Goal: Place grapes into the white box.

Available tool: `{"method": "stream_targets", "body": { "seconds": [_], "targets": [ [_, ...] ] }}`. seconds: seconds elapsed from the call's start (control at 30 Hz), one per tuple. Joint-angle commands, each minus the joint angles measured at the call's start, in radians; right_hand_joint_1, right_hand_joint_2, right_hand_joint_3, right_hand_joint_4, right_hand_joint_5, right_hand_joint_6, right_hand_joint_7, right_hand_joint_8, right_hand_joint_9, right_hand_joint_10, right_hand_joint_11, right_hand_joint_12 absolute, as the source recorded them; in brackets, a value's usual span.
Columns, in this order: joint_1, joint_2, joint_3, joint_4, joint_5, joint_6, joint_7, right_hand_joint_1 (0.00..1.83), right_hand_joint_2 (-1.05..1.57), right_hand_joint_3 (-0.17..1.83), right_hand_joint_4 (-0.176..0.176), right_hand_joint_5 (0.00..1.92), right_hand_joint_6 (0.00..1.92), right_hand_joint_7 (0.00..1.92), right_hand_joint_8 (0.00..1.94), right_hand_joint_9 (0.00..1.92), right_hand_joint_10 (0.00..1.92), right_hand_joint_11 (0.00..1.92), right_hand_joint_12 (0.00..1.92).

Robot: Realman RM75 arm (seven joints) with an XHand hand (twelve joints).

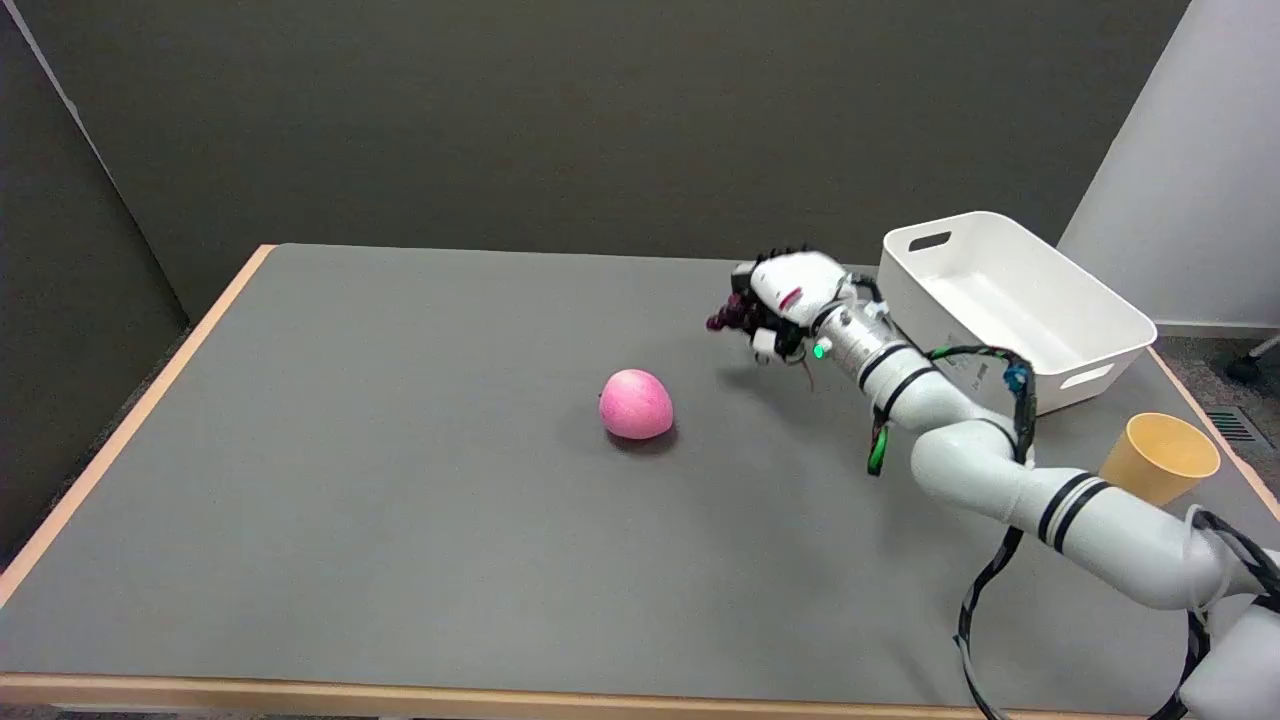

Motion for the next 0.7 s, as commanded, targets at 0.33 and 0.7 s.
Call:
{"method": "stream_targets", "body": {
  "seconds": [0.33, 0.7],
  "targets": [
    [-0.156, 0.117, 0.611, 0.164, 0.151, 0.055, -0.188, 1.17, 1.14, 0.31, -0.176, 0.64, 1.51, 0.7, 1.54, 0.92, 1.63, 0.86, 1.92],
    [-0.307, 0.149, 0.664, 0.031, 0.376, 0.125, -0.223, 1.17, 1.14, 0.31, -0.176, 0.64, 1.51, 0.7, 1.54, 0.91, 1.63, 0.87, 1.92]
  ]
}}
